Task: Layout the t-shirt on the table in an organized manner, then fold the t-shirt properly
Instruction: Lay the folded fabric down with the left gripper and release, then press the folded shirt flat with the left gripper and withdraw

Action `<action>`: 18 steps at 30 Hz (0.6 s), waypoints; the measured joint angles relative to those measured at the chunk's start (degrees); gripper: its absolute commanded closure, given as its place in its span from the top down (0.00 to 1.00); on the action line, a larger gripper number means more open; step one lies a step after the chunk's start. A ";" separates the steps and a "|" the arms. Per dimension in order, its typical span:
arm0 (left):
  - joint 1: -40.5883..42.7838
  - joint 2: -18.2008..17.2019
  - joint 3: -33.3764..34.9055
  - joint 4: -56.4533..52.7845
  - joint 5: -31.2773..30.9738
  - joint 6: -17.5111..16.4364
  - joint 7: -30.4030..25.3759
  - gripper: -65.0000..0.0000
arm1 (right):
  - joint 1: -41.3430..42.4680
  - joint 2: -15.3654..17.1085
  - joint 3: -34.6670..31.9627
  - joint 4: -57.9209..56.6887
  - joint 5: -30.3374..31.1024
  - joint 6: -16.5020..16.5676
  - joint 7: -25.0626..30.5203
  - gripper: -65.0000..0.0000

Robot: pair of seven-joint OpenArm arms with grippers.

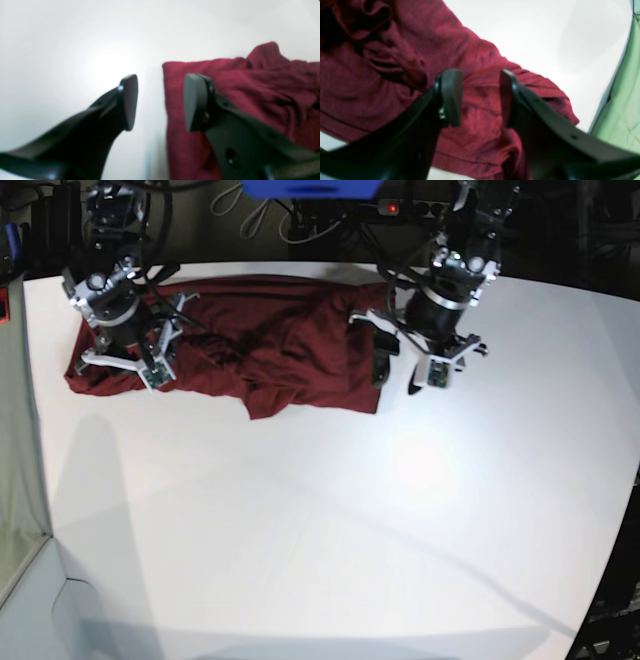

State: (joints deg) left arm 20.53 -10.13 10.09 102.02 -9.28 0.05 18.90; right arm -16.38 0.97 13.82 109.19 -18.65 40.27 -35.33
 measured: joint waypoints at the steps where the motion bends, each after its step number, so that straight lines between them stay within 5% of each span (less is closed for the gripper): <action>1: -0.11 -0.17 0.85 -0.74 -0.02 -0.11 -0.33 0.44 | -0.02 -0.02 0.00 0.00 0.00 0.00 0.00 0.39; 7: -0.76 -4.15 10.27 -3.61 0.02 -0.17 0.35 0.44 | 0.00 0.02 0.00 0.00 0.00 0.02 -0.02 0.39; 18: -15.65 -14.69 43.95 2.05 -0.76 -0.87 1.49 0.44 | 0.59 -0.15 6.03 0.04 0.04 0.00 0.15 0.39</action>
State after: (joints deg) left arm 4.89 -24.82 54.04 104.07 -10.04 -0.82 20.38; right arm -15.79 0.82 19.86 109.23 -18.61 40.27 -35.18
